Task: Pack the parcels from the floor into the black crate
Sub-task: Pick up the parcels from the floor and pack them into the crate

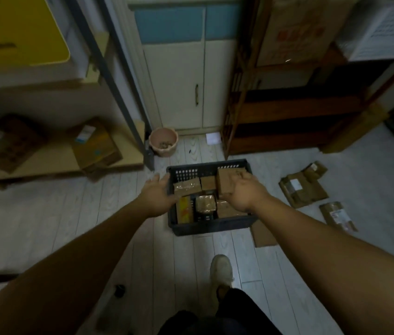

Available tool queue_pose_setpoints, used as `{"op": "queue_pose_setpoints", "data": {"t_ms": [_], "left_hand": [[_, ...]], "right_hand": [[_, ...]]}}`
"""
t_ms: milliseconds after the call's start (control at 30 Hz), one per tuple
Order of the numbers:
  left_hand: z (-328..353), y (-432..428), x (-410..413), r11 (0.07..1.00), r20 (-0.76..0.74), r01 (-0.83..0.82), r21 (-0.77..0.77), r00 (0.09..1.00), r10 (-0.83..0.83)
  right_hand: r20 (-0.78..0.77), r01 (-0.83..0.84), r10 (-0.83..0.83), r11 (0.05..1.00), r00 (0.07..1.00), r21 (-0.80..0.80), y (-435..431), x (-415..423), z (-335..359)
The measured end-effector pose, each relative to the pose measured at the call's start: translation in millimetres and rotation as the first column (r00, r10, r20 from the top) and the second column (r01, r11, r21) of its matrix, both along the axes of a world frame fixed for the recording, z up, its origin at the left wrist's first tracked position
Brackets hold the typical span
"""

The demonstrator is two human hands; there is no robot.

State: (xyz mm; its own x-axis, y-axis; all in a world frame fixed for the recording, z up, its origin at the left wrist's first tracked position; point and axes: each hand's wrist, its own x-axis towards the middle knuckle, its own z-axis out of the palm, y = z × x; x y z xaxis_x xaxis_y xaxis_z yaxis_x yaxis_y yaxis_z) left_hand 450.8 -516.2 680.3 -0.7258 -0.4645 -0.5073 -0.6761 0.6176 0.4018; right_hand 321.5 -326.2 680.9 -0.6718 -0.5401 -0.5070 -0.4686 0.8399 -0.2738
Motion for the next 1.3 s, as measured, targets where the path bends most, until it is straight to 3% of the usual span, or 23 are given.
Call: {"op": "queue_pose_setpoints", "data": {"t_ms": [300,467,800,1067,1300], "left_hand": [[77,93,-47,0.972,-0.144,0.235,-0.031,0.961,-0.237],[97,204,-101,0.931,-0.2,0.362,-0.038,0.91,-0.362],[83,435,-197,0.88,-0.218,0.466,0.085,0.871,-0.44],[68,510,-257,0.849,-0.188,0.523,0.077,0.844,-0.503],[24,545,-367,0.83,-0.119,0.546,0.115,0.837,-0.534]], "right_hand": [[-0.222,0.149,-0.139,0.988,0.965,0.029,133,-10,79],[-0.237,0.283,-0.269,0.959,0.934,0.027,254,-33,101],[-0.219,0.538,-0.527,0.843,0.821,-0.011,531,-67,120],[-0.062,0.625,-0.632,0.774,0.772,-0.106,596,-113,84],[0.007,0.64,-0.642,0.763,0.767,-0.089,626,-211,50]]}}
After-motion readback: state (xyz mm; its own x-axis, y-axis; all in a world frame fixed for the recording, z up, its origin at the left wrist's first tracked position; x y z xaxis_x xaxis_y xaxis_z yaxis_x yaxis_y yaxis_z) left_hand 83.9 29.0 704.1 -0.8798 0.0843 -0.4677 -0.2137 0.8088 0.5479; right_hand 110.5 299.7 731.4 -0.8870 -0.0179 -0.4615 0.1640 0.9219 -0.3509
